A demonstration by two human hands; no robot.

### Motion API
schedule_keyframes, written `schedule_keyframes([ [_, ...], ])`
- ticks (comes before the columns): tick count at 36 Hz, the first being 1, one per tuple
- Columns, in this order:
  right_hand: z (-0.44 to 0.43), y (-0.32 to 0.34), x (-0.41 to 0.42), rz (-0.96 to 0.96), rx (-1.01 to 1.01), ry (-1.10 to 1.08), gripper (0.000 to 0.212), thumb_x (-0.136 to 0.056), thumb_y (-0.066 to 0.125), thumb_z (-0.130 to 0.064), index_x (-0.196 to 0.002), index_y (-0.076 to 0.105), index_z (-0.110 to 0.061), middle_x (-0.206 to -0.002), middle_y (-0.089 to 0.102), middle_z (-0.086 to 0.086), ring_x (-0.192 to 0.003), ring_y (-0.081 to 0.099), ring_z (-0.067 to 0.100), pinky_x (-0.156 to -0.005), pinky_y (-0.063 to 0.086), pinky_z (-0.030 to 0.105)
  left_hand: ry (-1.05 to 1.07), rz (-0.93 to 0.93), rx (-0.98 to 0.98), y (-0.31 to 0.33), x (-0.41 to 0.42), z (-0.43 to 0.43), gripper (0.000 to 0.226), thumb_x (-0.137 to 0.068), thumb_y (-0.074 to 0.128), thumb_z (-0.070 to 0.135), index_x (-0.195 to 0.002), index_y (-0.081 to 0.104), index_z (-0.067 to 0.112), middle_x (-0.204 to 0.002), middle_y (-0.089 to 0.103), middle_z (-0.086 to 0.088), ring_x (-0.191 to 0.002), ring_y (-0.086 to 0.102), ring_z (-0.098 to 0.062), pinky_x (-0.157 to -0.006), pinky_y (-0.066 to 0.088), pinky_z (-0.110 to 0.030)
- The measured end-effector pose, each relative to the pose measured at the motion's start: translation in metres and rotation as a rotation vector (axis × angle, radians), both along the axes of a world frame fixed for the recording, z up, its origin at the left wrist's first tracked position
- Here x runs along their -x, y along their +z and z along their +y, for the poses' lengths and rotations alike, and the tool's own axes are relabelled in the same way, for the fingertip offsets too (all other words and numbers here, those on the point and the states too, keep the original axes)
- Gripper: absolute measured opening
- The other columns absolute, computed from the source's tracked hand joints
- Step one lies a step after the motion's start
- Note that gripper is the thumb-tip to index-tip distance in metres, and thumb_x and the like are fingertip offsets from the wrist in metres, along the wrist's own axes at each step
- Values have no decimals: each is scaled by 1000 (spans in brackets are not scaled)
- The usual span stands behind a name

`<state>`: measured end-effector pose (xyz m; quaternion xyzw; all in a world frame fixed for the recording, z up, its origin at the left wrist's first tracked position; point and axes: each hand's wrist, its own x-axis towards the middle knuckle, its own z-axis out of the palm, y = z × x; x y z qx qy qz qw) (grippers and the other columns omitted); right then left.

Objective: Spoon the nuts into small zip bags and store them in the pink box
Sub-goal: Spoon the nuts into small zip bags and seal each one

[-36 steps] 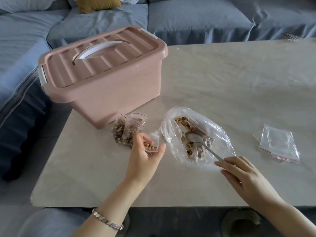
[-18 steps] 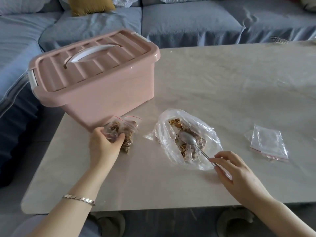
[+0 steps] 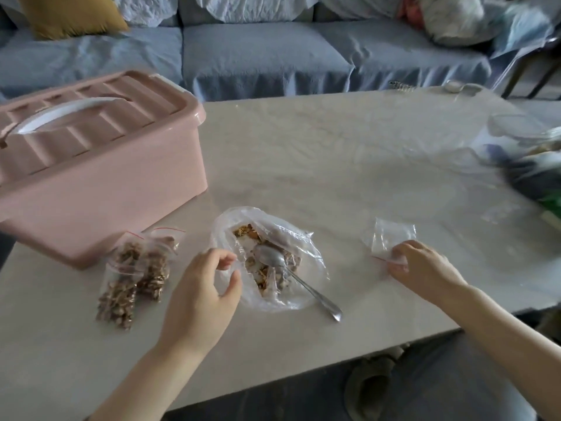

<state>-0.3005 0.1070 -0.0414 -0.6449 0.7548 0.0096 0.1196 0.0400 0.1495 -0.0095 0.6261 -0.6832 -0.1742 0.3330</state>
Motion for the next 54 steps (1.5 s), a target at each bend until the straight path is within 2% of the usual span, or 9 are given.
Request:
schedule_keyframes([
  [7, 6, -9, -1, 65, 109, 58, 27, -85, 57, -21, -111, 63, -12, -114, 64, 3, -108, 55, 25, -83, 44, 31, -54, 49, -57, -6, 13, 4, 14, -81, 65, 11, -85, 58, 24, -81, 63, 12, -81, 57, -4, -70, 40, -5],
  [24, 18, -2, -3, -132, 439, 3, 21, -81, 61, 7, -97, 69, -3, -94, 70, 14, -90, 62, 38, -82, 45, 39, -27, 100, -130, -5, 6, 16, 22, -83, 63, 11, -77, 55, 31, -77, 62, 15, -79, 57, -4, -69, 48, -18],
  [29, 31, 44, -61, -435, 674, 35, 23, -75, 70, 6, -94, 71, -8, -83, 69, 1, -71, 59, 17, -72, 38, 8, -62, 237, -155, 7, 13, 18, 18, -82, 65, 22, -97, 57, 29, -93, 60, 17, -85, 58, -3, -69, 44, -8],
  [31, 36, 66, -87, -588, 659, 105, 26, -74, 73, 1, -89, 70, -19, -72, 66, -16, -68, 58, 8, -70, 40, 2, -119, 263, -160, 14, 15, 17, 44, -81, 60, 46, -120, 45, 34, -113, 51, 24, -105, 50, 5, -82, 39, -4],
  [34, 44, 92, -120, -947, 381, 223, 25, -72, 75, -12, -80, 70, -35, -78, 69, -18, -72, 65, 4, -71, 47, 8, -231, 244, -126, 28, 17, 15, 58, -81, 54, 56, -132, 29, 43, -133, 35, 32, -124, 32, 13, -97, 28, -2],
  [37, 50, 100, -147, -1164, 117, 304, 17, -68, 75, -19, -82, 71, -29, -81, 73, -5, -74, 68, 9, -74, 53, 19, -306, 293, -50, 39, 16, 17, 38, -83, 56, 43, -119, 43, 43, -120, 51, 29, -118, 46, 7, -91, 33, -4],
  [43, 47, 86, -171, -1143, 127, 274, 23, -72, 76, -11, -80, 67, -32, -79, 71, -8, -71, 65, 7, -71, 51, 20, -206, 443, -143, 34, 3, 24, 15, -83, 55, 41, -83, 64, 30, -75, 67, 11, -71, 62, -2, -62, 47, -21],
  [48, 49, 83, -178, -779, 122, 396, 31, -67, 78, -37, -94, 62, -39, -89, 60, -22, -89, 52, -8, -75, 40, 5, -137, 361, -261, 28, -14, 21, 27, -84, 49, 43, -72, 60, 22, -70, 65, 9, -71, 62, -4, -71, 47, -24],
  [54, 51, 80, -187, -773, 130, 378, 10, -83, 66, -15, -86, 73, -22, -77, 65, -20, -83, 56, -4, -70, 40, 4, -226, 202, -411, 32, -27, 24, 24, -94, 49, 31, -73, 58, 22, -76, 66, 11, -74, 60, -2, -68, 41, -14],
])
